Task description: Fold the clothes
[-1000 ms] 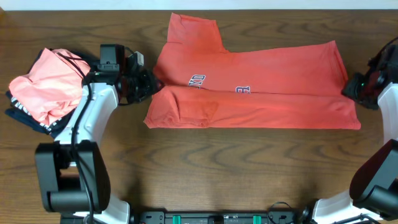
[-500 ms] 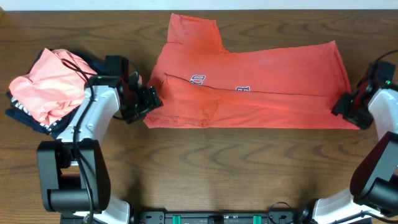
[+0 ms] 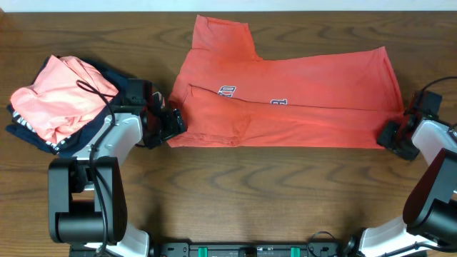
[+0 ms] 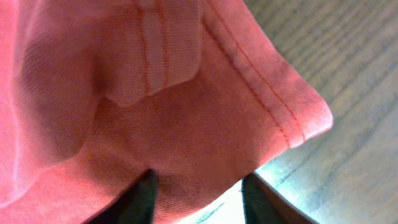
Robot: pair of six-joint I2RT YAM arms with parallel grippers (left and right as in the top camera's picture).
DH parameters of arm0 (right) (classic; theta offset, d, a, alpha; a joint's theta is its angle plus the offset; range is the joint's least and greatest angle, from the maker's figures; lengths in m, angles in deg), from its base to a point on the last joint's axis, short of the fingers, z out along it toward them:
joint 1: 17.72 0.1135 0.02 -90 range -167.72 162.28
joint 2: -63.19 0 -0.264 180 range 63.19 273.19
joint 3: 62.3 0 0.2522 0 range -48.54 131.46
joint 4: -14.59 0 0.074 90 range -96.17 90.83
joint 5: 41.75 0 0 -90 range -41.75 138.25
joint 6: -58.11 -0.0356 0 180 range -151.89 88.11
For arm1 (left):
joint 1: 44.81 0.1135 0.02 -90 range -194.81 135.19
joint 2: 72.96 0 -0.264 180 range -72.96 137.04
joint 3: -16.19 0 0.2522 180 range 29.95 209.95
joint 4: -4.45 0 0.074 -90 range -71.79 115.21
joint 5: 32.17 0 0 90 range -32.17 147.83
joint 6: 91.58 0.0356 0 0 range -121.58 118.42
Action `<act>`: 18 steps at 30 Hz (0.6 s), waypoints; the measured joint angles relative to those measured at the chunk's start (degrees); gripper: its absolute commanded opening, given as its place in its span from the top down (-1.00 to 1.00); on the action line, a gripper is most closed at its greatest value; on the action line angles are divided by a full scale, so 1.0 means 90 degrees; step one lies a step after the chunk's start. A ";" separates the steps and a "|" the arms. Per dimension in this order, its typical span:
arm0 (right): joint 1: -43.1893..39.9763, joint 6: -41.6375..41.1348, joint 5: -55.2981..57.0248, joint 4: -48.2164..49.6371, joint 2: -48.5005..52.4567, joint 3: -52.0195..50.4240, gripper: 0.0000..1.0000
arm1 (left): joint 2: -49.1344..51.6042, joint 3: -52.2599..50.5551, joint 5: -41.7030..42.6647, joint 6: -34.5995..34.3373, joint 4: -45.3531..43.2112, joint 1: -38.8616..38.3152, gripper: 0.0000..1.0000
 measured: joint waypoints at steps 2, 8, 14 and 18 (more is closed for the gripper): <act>0.0000 -0.0007 0.0012 -0.0034 0.0000 -0.0005 0.83 | 0.0000 -0.0024 -0.0015 -0.0007 -0.0017 0.0000 0.03; 0.0000 -0.0075 0.0034 -0.0211 0.0000 -0.0007 0.98 | 0.0000 -0.0024 -0.0029 0.0044 0.0022 0.0000 0.88; 0.0000 -0.0367 0.0522 -0.1154 -0.0027 0.0007 0.98 | 0.0000 -0.0027 -0.0066 0.0075 0.1001 -0.0002 0.88; -0.0005 -0.0838 0.1124 -0.1909 -0.0012 -0.0070 0.98 | 0.0000 -0.0036 -0.0250 0.0095 0.2273 -0.0002 0.88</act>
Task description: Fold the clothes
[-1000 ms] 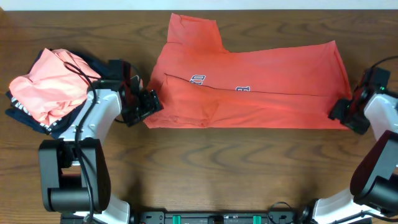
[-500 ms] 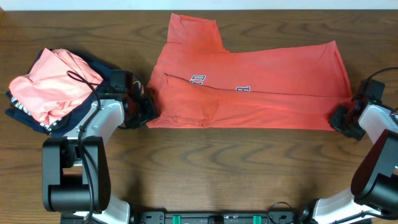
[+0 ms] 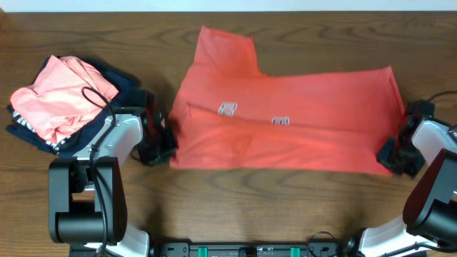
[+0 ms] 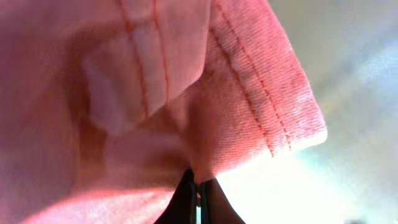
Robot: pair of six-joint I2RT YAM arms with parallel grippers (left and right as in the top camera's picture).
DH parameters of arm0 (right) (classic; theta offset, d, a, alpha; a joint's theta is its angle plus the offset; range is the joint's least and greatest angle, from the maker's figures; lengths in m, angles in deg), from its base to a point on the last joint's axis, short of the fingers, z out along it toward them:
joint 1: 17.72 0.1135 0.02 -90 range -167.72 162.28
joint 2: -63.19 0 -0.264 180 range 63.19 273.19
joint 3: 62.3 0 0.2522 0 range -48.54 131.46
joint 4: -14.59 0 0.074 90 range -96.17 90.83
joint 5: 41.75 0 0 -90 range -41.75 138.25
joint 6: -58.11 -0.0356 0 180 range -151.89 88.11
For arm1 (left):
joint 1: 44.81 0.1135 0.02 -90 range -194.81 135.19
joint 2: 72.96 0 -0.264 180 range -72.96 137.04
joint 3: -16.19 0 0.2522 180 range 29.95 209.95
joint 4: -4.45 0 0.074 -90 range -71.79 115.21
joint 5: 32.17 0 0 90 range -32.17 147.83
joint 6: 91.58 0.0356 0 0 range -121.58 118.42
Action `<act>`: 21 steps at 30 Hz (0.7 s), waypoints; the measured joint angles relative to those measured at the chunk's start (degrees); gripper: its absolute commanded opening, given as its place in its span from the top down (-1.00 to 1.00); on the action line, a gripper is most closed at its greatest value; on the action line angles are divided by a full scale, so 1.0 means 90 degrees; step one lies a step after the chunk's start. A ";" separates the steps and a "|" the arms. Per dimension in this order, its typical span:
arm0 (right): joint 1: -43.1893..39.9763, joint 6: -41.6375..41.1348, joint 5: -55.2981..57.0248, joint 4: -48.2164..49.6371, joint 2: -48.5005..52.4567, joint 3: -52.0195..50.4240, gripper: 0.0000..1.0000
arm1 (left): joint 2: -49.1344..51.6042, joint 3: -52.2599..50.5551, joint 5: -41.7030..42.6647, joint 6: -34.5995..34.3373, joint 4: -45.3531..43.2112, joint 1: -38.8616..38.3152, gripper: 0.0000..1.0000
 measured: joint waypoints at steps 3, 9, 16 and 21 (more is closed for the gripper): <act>-0.0022 -0.0197 0.0211 -0.0291 0.0002 -0.0036 0.98 | 0.0000 -0.0012 -0.0095 0.0078 0.0760 0.0000 0.88; -0.0027 -0.0498 0.0461 -0.0908 -0.0039 -0.0044 0.98 | -0.0061 -0.0017 -0.0146 0.0146 0.1175 0.0000 0.88; -0.0075 -0.0707 0.0350 -0.0721 -0.0644 -0.0053 -0.07 | -0.0831 -0.0027 -0.0197 0.0231 0.1020 0.0000 -0.45; -0.0107 -0.0673 0.0185 -0.0682 -0.1107 -0.0053 -0.47 | -0.1331 -0.0027 -0.0250 0.0233 0.1020 0.0000 -0.47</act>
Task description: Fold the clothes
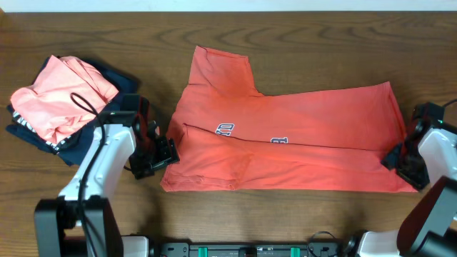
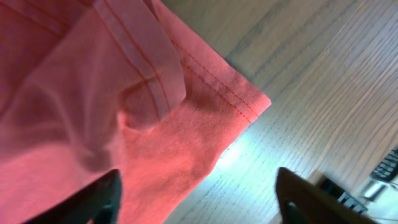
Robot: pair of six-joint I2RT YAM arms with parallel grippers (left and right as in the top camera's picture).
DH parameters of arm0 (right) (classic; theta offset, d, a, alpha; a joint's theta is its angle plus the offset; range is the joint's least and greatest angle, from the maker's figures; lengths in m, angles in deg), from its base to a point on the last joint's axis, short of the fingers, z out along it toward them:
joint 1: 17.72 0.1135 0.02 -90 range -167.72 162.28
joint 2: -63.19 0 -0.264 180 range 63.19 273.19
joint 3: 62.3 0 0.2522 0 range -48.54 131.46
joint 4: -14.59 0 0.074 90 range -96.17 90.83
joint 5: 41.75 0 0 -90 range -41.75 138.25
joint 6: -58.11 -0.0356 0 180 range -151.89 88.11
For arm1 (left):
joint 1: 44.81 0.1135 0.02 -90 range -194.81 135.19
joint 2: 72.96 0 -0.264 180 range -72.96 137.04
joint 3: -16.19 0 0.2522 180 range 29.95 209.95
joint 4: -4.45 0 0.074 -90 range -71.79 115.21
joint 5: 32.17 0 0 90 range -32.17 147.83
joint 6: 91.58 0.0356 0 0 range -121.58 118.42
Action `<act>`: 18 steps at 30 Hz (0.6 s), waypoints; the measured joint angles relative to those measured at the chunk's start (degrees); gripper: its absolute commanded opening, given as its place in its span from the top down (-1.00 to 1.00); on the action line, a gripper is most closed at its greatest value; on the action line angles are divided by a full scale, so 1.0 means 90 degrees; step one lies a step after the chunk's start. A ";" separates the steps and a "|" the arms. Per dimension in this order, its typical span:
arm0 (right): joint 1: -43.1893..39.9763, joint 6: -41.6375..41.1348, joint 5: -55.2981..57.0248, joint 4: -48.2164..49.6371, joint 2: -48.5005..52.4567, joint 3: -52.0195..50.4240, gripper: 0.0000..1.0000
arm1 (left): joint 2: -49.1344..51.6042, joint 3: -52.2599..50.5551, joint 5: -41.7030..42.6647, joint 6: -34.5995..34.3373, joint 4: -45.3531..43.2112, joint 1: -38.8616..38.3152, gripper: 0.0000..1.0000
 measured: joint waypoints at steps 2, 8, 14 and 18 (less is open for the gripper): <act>-0.0002 0.0036 -0.0061 0.0121 -0.0097 0.0000 -0.27 | -0.0134 0.0000 -0.0010 -0.0002 -0.0002 0.0000 -0.48; -0.0002 0.0075 -0.0508 0.0571 -0.0114 0.0000 -0.43 | -0.0274 0.0000 -0.0007 -0.0002 -0.0046 0.0000 -0.47; -0.0005 0.0170 -0.0716 0.1093 0.0053 -0.0236 -0.47 | -0.0274 0.0000 -0.0010 -0.0002 -0.0068 0.0000 -0.48; -0.0068 0.0202 -0.0775 0.1610 0.0141 -0.0517 -0.40 | -0.0274 0.0000 -0.0010 -0.0002 -0.0068 0.0000 -0.47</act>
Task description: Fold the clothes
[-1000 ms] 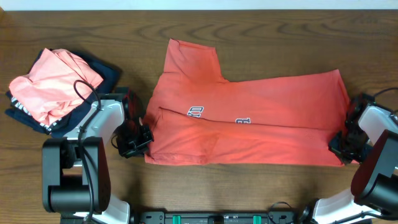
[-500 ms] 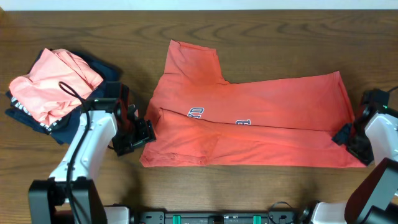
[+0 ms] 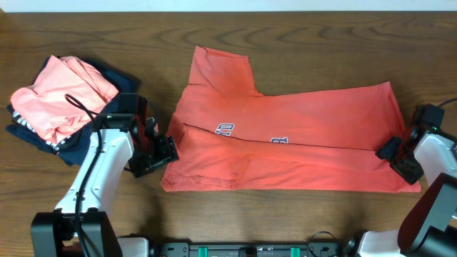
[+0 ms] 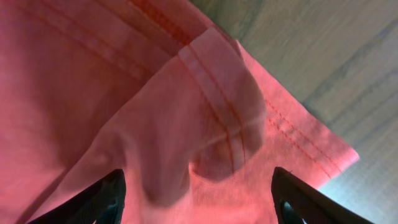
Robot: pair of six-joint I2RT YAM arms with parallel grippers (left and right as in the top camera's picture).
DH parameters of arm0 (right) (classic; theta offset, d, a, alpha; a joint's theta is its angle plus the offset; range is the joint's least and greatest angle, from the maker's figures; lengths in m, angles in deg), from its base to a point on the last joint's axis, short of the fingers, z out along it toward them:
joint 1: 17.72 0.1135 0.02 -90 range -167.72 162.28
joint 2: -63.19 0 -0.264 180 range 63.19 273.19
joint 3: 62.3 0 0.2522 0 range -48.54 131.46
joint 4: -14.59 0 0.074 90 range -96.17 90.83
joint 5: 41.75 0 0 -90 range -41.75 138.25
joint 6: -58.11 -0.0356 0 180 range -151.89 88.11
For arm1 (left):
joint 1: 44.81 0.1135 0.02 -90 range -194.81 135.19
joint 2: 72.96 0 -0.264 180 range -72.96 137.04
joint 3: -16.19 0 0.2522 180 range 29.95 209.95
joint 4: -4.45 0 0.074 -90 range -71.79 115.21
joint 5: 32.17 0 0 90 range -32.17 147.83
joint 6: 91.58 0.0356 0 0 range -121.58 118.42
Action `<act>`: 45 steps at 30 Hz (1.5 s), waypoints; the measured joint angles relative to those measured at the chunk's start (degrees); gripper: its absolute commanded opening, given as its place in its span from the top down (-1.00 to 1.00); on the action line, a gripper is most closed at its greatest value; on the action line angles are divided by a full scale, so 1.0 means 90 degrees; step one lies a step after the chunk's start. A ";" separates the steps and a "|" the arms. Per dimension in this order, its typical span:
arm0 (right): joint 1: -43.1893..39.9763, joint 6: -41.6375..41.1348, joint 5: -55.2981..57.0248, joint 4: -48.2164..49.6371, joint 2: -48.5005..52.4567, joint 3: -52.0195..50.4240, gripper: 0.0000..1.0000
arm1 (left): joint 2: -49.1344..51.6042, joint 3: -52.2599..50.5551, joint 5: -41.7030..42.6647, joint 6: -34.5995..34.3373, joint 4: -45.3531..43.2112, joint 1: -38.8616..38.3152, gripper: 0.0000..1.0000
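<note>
A red T-shirt (image 3: 285, 135), folded lengthwise, lies flat across the table with one sleeve pointing to the back. My left gripper (image 3: 170, 151) sits against its left edge near the front corner, and its fingers look spread with no cloth between them. My right gripper (image 3: 395, 158) is at the shirt's front right corner. In the right wrist view it (image 4: 198, 177) stands wide open over the doubled hem (image 4: 217, 112), with its fingers (image 4: 93, 199) on either side and nothing gripped.
A pile of folded clothes (image 3: 61, 100), pink on top of navy, rests at the left end of the wooden table (image 3: 285, 214). The table's front edge and the arm bases lie close below the shirt.
My right gripper has shifted slightly back over the shirt's hem corner and is still open. The left arm and the shirt lie almost as they were.
First both grippers were at the shirt's two ends, the right one open around the hem corner. Then the right was shut on the hem and the shirt had shifted. After that the shirt lay flat nearer the front edge, with the right gripper open.
</note>
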 measured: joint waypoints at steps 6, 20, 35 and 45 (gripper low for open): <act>-0.0202 0.0211 -0.0301 0.0219 0.0012 -0.0056 -0.35 | 0.0000 0.0000 0.0000 0.0000 0.0000 0.0000 -0.48; -0.0440 0.0593 -0.1443 0.1209 0.0012 -0.0187 0.04 | 0.0000 0.0000 0.0000 0.0000 0.0000 0.0000 -0.48; -0.0505 0.0731 -0.3978 0.1899 -0.0311 -0.0172 -0.14 | 0.0000 0.0000 0.0002 0.0000 0.0012 0.0000 -0.47; -0.0563 0.1156 -0.2521 -0.0185 -0.1683 -0.0185 0.01 | 0.0000 0.0000 0.0002 0.0000 0.0012 0.0000 -0.47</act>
